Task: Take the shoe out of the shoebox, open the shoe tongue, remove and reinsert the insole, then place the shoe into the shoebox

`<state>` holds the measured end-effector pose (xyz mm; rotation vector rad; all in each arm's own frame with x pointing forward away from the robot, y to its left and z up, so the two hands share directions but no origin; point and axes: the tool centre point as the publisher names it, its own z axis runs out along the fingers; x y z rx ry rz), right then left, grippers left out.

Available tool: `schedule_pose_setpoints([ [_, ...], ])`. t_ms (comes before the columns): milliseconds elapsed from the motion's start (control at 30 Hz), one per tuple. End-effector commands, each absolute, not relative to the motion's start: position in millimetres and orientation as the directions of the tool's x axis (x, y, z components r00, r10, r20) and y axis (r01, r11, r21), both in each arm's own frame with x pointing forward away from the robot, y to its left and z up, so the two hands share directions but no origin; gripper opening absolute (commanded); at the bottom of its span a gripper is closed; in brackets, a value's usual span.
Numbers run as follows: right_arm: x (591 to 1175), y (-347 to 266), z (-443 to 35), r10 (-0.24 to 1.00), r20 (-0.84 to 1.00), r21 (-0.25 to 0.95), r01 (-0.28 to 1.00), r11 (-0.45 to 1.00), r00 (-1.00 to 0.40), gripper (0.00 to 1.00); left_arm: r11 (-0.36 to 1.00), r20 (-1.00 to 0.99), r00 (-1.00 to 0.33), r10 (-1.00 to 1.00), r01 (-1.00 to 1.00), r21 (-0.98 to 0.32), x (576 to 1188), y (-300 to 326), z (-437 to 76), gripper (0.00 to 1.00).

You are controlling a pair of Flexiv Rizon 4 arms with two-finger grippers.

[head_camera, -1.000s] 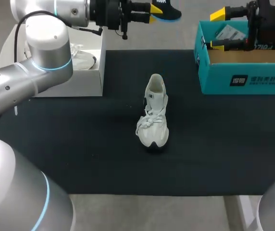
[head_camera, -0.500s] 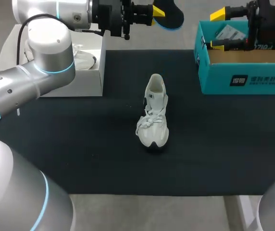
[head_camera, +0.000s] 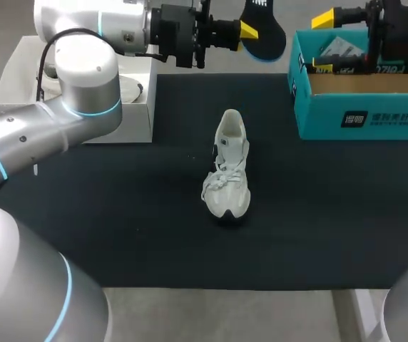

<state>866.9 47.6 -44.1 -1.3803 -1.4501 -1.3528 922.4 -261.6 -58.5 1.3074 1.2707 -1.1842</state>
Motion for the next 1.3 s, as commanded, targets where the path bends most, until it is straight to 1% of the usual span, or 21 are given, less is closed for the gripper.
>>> schedule_pose_setpoints([
  [33,885.6,57.7,-41.7,0.23,0.956,0.206,0.974,-0.09,-0.181,1.0,-0.033,-0.996,0.006,0.085,0.999,0.003,919.8,-271.0,-62.4,0.0],
  [200,896.9,65.9,-43.1,0.235,0.956,0.196,0.978,-0.07,-0.175,1.0,-0.036,-0.998,0.013,0.055,0.999,0.011,919.0,-281.6,-61.5,0.0],
  [400,903.3,73.0,-44.9,0.226,0.962,0.173,0.983,-0.061,-0.155,1.0,-0.062,-0.997,0.057,0.051,0.997,0.054,914.2,-292.8,-63.2,0.0],
  [467,904.4,74.4,-46.4,0.227,0.962,0.165,0.985,-0.055,-0.149,0.73,-0.068,-0.997,0.059,0.05,0.996,0.056,913.0,-293.8,-63.3,0.0],
  [500,904.8,74.5,-47.1,0.229,0.962,0.162,0.985,-0.054,-0.146,0.63,-0.07,-0.997,0.061,0.048,0.996,0.058,912.9,-294.0,-63.2,0.0],
  [533,904.9,74.5,-47.3,0.229,0.963,0.161,0.986,-0.053,-0.145,0.49,-0.071,-0.997,0.06,0.046,0.996,0.057,912.7,-294.2,-63.0,0.0],
  [633,904.5,74.6,-48.7,0.228,0.964,0.155,0.987,-0.053,-0.139,0.4,-0.067,-0.998,0.059,0.037,0.996,0.056,913.8,-295.2,-61.8,0.0],
  [700,903.7,75.2,-50.6,0.227,0.965,0.15,0.987,-0.051,-0.135,0.38,-0.069,-0.998,0.056,0.029,0.996,0.054,914.2,-296.2,-61.1,0.0],
  [800,902.7,75.2,-52.3,0.226,0.965,0.146,0.988,-0.049,-0.131,0.37,-0.074,-0.998,0.055,0.027,0.996,0.053,913.0,-297.3,-60.2,0.0],
  [933,902.4,74.4,-53.5,0.226,0.966,0.14,0.989,-0.049,-0.126,0.33,-0.082,-0.998,0.059,0.024,0.995,0.056,912.6,-298.0,-59.2,0.0],
  [1000,902.6,74.3,-53.9,0.227,0.966,0.139,0.989,-0.049,-0.124,0.34,-0.085,-0.998,0.058,0.019,0.995,0.056,912.5,-298.8,-58.5,0.0],
  [1067,903.2,74.3,-54.4,0.228,0.966,0.137,0.989,-0.05,-0.122,0.39,-0.089,-0.998,0.059,0.016,0.994,0.058,911.7,-299.5,-58.3,0.0],
  [1233,904.7,76.3,-55.3,0.225,0.967,0.133,0.99,-0.049,-0.119,0.32,-0.096,-0.998,0.056,0.011,0.994,0.054,910.1,-300.8,-57.7,0.0],
  [1300,904.9,77.1,-55.4,0.223,0.967,0.133,0.99,-0.048,-0.119,0.26,-0.096,-0.998,0.056,0.008,0.994,0.055,910.1,-301.3,-57.6,0.0],
])
